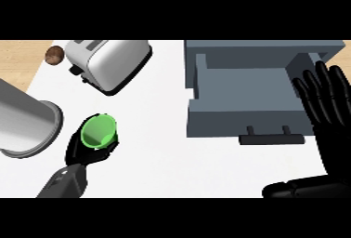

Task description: Pick up the cup, place it into the drawer and close the drawer

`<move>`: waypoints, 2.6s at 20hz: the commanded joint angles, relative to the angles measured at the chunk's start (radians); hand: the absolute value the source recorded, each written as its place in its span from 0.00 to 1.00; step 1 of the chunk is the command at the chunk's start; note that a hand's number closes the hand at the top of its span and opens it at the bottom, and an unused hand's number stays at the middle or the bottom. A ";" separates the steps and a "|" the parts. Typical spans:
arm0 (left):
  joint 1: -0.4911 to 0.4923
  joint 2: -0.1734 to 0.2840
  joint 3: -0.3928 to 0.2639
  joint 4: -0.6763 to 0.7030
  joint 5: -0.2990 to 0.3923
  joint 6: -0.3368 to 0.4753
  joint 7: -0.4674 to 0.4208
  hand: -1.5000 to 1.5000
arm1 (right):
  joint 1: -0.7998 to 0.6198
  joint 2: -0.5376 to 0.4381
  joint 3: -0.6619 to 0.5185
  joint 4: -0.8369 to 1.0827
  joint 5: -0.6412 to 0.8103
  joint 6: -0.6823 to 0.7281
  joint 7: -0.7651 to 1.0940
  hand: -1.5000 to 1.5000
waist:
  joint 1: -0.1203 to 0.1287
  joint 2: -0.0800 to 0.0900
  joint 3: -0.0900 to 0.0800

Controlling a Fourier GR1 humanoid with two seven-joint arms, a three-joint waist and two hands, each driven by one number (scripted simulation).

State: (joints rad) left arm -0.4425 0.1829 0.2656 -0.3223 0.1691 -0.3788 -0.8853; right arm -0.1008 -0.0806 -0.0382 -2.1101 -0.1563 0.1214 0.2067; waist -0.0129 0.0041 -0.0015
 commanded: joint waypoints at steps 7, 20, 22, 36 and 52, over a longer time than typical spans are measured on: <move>-0.008 0.008 0.003 -0.022 -0.011 -0.006 -0.190 1.00 | -0.008 0.000 -0.003 0.057 0.023 0.015 -0.062 0.00 | 0.005 0.001 0.000; 0.083 -0.057 -0.014 -0.326 0.047 0.069 -0.132 1.00 | 0.011 0.019 0.028 -0.018 0.040 -0.020 0.004 0.00 | 0.023 -0.009 0.002; 0.114 -0.044 -0.035 -0.397 0.057 0.029 -0.092 1.00 | 0.018 -0.013 -0.013 0.011 0.022 0.004 0.002 0.00 | 0.024 -0.009 0.003; 0.113 -0.181 -0.258 -1.086 0.139 0.290 0.474 1.00 | 0.003 -0.039 -0.064 0.005 -0.038 0.029 0.003 0.00 | 0.016 -0.008 0.002; -0.347 -0.183 -0.338 -0.944 0.042 0.585 0.671 1.00 | 0.028 0.014 0.005 0.026 0.058 -0.008 -0.046 0.00 | 0.001 -0.003 0.002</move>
State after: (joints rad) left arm -0.6938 0.0037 -0.0227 -1.3282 0.2272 0.1335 -0.2184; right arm -0.0846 -0.0813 -0.0587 -2.0758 -0.1358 0.1302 0.1633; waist -0.0079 0.0002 0.0002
